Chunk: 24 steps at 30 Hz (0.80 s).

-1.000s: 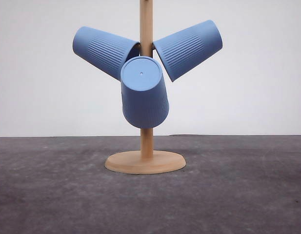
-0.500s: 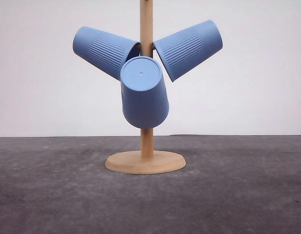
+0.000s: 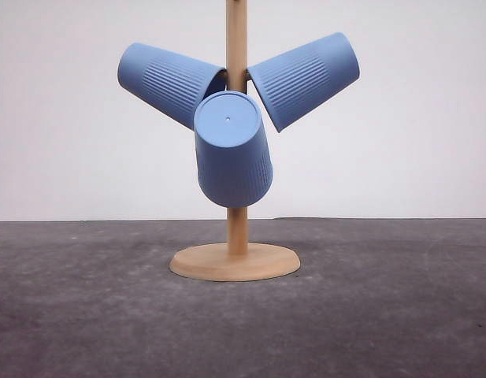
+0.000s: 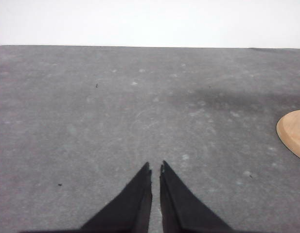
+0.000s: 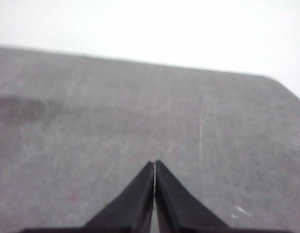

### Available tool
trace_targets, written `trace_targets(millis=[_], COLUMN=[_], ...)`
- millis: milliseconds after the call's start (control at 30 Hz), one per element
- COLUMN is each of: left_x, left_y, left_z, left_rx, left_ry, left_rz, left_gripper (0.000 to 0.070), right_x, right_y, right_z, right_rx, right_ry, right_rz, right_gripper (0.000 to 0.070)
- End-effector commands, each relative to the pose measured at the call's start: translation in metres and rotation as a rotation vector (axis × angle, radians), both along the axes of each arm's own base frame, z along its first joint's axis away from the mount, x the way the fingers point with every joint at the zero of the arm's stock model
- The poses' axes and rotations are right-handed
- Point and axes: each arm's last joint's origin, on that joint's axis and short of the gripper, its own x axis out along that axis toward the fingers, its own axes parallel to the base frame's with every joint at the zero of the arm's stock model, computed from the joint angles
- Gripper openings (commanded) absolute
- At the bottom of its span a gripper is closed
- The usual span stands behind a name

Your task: Place three cups

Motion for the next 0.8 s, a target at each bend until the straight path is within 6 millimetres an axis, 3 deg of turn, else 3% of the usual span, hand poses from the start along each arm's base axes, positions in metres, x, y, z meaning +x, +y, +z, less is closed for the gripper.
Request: trace_targets(millis=[0, 767], left_x=[0.0005, 0.0005], left_y=[-0.0001, -0.0001], left_z=[-0.0051, -0.0051], left_rx=[0.007, 0.007], left_ry=[0.017, 0.017], left_rz=[-0.002, -0.002], left_gripper=[0.0024, 0.0024], right_x=[0.0003, 0.0004], right_y=[0.0007, 0.0008], right_z=[0.0011, 0.0047], right_rx=[0.057, 0.058], right_ry=[-0.014, -0.05], right_rz=[0.01, 0.012], right_gripper=[0.0, 0.0])
